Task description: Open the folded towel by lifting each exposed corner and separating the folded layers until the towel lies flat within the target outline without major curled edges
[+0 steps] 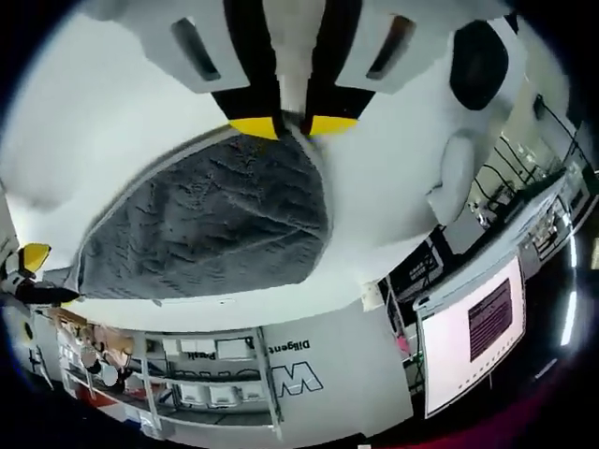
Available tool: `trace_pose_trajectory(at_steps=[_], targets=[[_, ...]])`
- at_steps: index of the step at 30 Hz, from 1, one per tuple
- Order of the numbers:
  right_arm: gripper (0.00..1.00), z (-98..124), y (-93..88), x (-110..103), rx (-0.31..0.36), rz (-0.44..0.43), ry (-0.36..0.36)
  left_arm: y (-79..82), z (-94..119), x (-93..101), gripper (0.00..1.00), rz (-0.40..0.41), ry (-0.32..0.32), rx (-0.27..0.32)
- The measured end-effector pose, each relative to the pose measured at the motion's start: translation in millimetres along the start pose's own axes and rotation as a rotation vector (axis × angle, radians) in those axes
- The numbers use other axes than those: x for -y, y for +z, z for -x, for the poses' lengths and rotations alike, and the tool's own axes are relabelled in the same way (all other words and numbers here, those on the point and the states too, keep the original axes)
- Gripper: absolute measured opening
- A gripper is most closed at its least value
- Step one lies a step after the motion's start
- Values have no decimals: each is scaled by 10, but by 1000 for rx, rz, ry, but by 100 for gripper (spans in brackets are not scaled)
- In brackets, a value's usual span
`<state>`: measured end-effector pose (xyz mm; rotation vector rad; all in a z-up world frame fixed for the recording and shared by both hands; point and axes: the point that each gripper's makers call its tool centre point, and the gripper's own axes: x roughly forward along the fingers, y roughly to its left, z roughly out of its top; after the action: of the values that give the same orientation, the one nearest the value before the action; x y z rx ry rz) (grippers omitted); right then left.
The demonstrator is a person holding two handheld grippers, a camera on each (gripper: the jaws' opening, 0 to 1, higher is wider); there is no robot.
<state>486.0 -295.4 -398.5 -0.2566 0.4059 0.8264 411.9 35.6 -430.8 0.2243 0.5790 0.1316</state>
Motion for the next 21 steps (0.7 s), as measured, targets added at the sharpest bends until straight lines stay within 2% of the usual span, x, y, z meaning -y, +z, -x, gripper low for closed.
trace_pose_trajectory(at_steps=[2, 3, 4, 6, 8, 10, 11, 13, 14, 15, 18, 19, 21], targets=[[99, 6, 7, 4, 2, 0, -2, 15, 28, -35, 32, -1, 13, -1], [99, 9, 9, 7, 3, 0, -3, 47, 52, -121, 39, 8, 63, 13], [99, 10, 11, 6, 3, 0, -3, 55, 64, -138, 48, 1, 72, 14], [99, 12, 13, 4, 4, 1, -3, 74, 85, -125, 56, -1, 62, 16], [99, 12, 12, 4, 3, 2, -3, 113, 82, -56, 58, 11, 17, 30], [99, 14, 13, 4, 2, 3, -3, 212, 79, 51, 60, 41, -44, 71], [99, 16, 15, 5, 3, 2, -4, 295, 75, 122, 63, 62, -84, 102], [99, 19, 18, 8, 4, 2, -5, 380, 73, 245, 72, 78, -152, 124], [99, 22, 19, 12, 4, 2, -6, 440, 62, 288, 76, 76, -167, 136], [99, 25, 18, 13, 3, 2, -6, 484, 46, 291, 80, 72, -156, 137], [99, 29, 11, 22, 1, -2, -7, 593, -1, 365, 85, 22, -161, 137], [99, 30, 10, 27, 1, -3, -8, 638, -9, 405, 87, 26, -175, 144], [99, 33, 5, 37, -1, -6, -10, 812, -20, 543, 92, 37, -245, 190]])
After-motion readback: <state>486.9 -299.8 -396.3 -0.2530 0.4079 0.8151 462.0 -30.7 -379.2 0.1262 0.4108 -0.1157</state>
